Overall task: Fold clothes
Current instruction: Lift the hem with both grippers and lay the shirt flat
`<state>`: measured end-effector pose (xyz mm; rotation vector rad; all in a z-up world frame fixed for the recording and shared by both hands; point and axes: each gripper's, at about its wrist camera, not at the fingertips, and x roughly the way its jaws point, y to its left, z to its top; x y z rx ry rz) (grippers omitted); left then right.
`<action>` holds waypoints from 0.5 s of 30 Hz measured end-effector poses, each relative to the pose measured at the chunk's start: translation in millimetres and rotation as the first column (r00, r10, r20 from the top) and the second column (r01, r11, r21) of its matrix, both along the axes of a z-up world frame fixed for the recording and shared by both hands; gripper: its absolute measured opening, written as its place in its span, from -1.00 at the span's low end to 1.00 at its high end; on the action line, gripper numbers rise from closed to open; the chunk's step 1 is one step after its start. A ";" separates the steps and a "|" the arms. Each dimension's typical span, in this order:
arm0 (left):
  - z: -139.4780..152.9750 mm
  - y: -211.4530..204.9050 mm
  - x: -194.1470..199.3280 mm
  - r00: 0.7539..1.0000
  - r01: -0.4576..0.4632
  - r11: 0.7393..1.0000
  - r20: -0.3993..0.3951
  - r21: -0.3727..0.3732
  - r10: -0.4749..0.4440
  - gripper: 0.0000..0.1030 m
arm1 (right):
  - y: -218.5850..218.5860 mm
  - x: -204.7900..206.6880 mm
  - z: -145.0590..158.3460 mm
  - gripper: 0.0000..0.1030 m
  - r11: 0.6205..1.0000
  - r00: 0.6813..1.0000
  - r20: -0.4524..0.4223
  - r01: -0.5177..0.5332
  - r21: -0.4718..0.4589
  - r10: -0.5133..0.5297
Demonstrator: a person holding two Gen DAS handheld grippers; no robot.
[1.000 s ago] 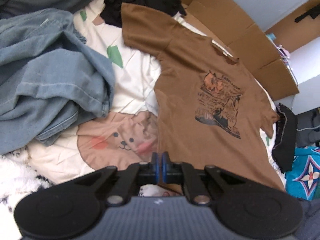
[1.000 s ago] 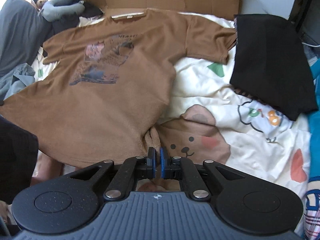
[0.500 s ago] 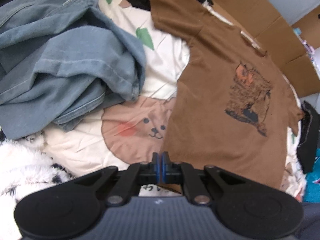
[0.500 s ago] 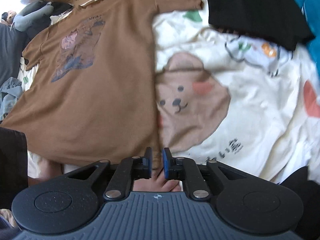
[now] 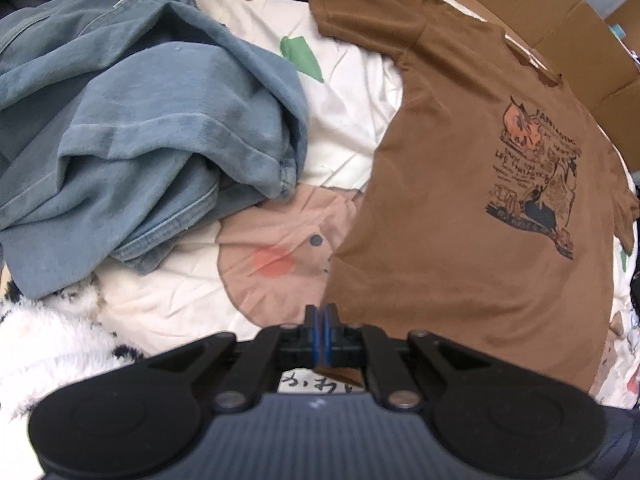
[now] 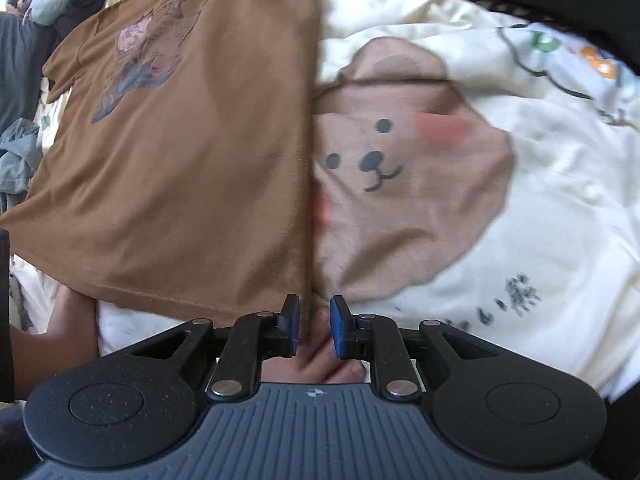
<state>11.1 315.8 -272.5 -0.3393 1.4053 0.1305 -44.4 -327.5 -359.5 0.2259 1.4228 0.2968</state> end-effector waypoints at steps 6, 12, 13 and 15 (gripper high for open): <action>-2.0 -1.7 -0.7 1.000 -0.008 1.000 -0.005 0.000 0.008 -0.95 | 6.4 12.0 -19.3 -0.67 1.000 0.999 -0.033 -0.007 0.020 0.007; 4.2 -4.3 -1.8 1.000 -0.011 1.000 0.011 -0.015 0.012 -0.95 | 0.8 20.3 -22.0 -0.85 0.998 0.997 -0.075 0.010 0.063 -0.005; 5.5 -4.3 -1.8 1.000 -0.013 1.000 0.014 -0.017 0.013 -0.95 | 1.8 20.7 -20.3 -0.91 0.998 0.997 -0.071 0.000 0.066 0.005; 9.0 -4.1 -2.0 1.000 -0.017 1.000 0.020 -0.025 0.018 -0.95 | 3.8 21.7 -16.8 -0.94 0.998 0.998 -0.065 -0.019 0.063 0.023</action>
